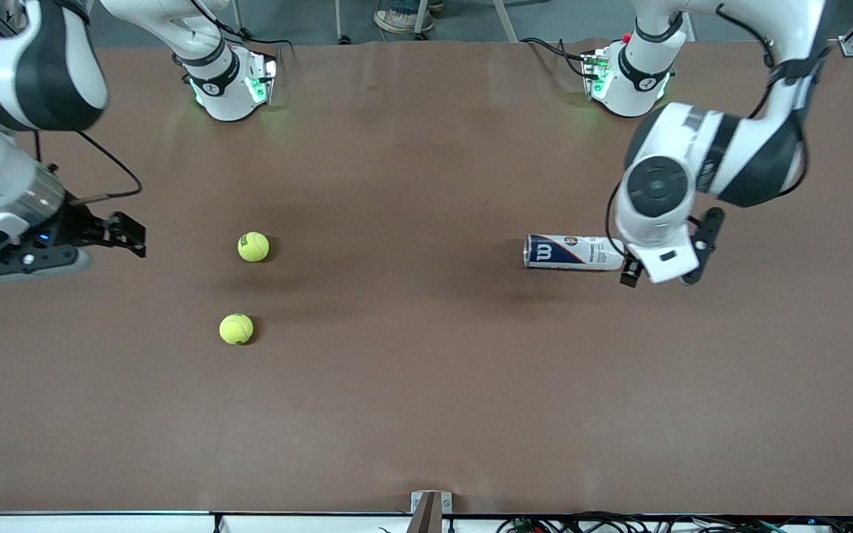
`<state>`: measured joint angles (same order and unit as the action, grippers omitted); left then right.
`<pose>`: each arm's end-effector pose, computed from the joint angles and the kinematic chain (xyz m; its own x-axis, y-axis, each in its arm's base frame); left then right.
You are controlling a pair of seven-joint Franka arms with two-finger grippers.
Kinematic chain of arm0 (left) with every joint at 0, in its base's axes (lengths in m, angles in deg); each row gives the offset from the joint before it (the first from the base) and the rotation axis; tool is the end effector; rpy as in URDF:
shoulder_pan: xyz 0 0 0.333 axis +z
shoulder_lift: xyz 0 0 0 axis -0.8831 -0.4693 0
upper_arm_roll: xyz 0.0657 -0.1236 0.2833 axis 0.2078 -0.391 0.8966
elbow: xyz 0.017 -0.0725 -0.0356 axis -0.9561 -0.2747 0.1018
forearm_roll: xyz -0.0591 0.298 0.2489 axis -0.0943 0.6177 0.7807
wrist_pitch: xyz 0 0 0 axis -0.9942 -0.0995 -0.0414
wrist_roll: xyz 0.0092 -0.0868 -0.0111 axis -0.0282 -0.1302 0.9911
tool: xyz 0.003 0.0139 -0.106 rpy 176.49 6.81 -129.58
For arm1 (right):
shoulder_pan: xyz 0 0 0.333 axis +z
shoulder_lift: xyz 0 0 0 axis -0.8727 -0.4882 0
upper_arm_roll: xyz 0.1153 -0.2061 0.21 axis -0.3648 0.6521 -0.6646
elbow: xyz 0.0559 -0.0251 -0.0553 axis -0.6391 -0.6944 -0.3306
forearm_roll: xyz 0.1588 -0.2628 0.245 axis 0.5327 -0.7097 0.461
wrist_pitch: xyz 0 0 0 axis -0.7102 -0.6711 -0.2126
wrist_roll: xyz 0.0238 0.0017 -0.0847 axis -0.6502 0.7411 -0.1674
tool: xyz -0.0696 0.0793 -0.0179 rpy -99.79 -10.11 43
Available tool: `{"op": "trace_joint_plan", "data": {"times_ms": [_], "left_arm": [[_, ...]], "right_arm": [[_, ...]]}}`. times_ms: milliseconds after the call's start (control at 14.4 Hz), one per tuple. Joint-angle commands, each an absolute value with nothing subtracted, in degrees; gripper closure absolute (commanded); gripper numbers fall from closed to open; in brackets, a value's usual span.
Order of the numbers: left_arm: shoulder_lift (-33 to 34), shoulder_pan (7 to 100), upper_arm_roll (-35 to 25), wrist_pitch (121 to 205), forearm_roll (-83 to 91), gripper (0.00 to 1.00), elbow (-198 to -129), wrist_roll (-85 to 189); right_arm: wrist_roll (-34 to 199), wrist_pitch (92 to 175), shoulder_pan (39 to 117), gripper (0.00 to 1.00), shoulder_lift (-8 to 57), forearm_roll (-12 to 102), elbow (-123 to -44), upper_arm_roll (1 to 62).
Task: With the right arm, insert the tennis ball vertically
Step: 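Move the left gripper to the can while the right gripper nears a ball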
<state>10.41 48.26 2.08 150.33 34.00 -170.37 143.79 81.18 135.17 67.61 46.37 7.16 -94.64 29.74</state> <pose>0.5478 -0.2168 0.3562 0.4381 0.8493 0.2947 0.8908 -0.3660 -0.2694 0.5758 0.0333 0.4784 0.9804 0.1798 0.0802 0.1784 -0.9836 0.0253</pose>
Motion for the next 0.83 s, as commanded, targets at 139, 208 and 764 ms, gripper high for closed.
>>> {"op": "trace_joint_plan", "data": {"times_ms": [139, 208, 764], "left_arm": [[4.93, 43.91, 2.22, 153.02, 38.31, 0.00, -171.80, 162.19], [5.10, 43.30, 2.22, 155.03, 38.31, 0.00, -173.55, 164.83], [-4.38, 35.13, 2.30, 153.30, 48.33, 0.00, -175.23, 185.06]], "right_arm": [[82.27, 151.32, 70.44, 0.00, 42.04, 7.49, -105.23, 29.87], [82.27, 153.44, 70.45, 0.00, 40.02, 7.49, -105.24, 29.87], [82.45, 169.71, 72.02, 0.00, 26.74, 10.03, -104.10, 29.51]]}}
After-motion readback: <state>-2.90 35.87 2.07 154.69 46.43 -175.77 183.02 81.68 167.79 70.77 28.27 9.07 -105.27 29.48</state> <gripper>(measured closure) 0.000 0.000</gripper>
